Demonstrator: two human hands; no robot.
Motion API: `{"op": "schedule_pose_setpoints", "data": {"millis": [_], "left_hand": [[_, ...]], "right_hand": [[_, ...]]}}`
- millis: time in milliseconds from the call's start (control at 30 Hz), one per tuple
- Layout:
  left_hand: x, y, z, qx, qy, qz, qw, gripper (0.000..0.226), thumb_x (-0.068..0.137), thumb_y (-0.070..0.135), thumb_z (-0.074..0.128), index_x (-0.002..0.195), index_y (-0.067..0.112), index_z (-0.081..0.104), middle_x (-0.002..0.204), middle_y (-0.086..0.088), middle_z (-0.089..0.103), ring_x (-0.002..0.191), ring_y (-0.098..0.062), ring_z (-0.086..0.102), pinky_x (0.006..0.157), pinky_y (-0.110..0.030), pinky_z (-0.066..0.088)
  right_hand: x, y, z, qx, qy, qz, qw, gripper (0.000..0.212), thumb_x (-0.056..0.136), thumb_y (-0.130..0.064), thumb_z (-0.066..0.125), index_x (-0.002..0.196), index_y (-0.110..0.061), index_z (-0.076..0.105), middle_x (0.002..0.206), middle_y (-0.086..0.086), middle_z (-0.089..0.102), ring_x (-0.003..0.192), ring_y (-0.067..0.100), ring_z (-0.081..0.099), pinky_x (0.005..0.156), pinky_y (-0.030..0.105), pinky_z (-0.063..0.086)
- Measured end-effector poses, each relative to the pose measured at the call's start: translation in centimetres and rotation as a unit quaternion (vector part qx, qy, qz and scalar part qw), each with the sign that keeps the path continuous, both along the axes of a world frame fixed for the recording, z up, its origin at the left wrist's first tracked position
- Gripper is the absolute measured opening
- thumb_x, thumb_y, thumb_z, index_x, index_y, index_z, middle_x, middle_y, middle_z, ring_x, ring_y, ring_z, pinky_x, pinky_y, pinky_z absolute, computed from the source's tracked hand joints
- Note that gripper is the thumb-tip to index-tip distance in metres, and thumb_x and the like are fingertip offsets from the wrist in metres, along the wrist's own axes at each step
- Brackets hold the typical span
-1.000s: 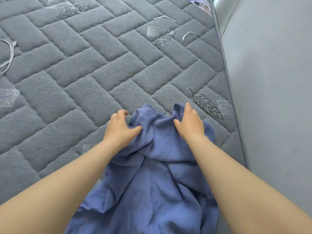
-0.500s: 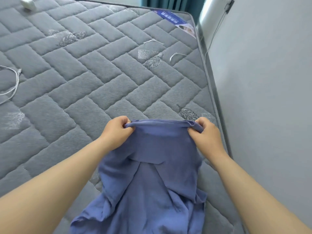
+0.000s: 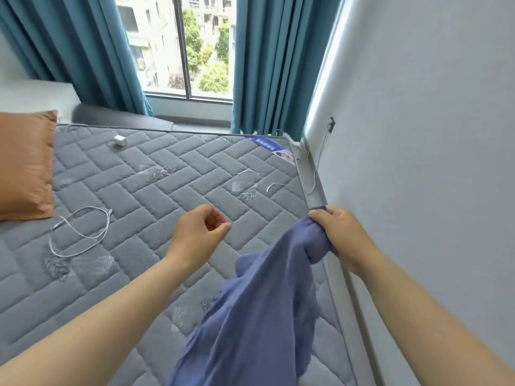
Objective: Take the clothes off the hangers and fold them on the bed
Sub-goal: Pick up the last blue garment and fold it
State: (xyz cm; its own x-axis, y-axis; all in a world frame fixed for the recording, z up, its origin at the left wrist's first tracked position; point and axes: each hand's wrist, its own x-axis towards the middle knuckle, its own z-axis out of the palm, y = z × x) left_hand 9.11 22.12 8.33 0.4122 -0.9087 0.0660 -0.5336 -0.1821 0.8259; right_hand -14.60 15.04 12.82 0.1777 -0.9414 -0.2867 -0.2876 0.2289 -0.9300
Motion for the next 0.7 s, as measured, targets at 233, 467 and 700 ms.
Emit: {"op": "schedule_pose_setpoints", "data": {"millis": [233, 467, 700], "left_hand": [[-1.3, 6.6, 12.5, -0.041, 0.048, -0.063, 0.996, 0.016, 0.086, 0.021, 0.068, 0.074, 0.011, 0.065, 0.071, -0.008, 0.068, 0.068, -0.023, 0.062, 0.069, -0.040, 0.051], [-1.1, 10.1, 26.3, -0.161, 0.052, -0.098, 0.981, 0.013, 0.079, 0.033, 0.075, 0.082, 0.021, 0.071, 0.077, 0.006, 0.072, 0.071, -0.006, 0.066, 0.067, -0.020, 0.052], [-3.1, 11.6, 34.9, -0.192, 0.014, -0.172, 0.966, 0.038, 0.068, 0.043, 0.080, 0.098, 0.024, 0.067, 0.089, 0.012, 0.072, 0.080, -0.001, 0.069, 0.067, -0.019, 0.057]], "right_hand": [[1.8, 5.3, 16.7, -0.006, -0.148, 0.034, 0.988, 0.011, 0.096, -0.009, 0.055, 0.098, -0.002, 0.063, 0.083, 0.013, 0.065, 0.067, 0.021, 0.065, 0.064, 0.028, 0.060], [4.3, 10.2, 30.0, -0.183, -0.072, 0.025, 0.980, 0.021, 0.084, -0.017, 0.071, 0.090, 0.003, 0.073, 0.100, 0.030, 0.066, 0.082, 0.025, 0.065, 0.089, 0.043, 0.056], [5.1, 13.6, 35.8, -0.209, -0.106, 0.030, 0.972, 0.017, 0.085, -0.022, 0.071, 0.091, -0.007, 0.074, 0.099, 0.012, 0.073, 0.100, 0.026, 0.068, 0.092, 0.039, 0.055]]}}
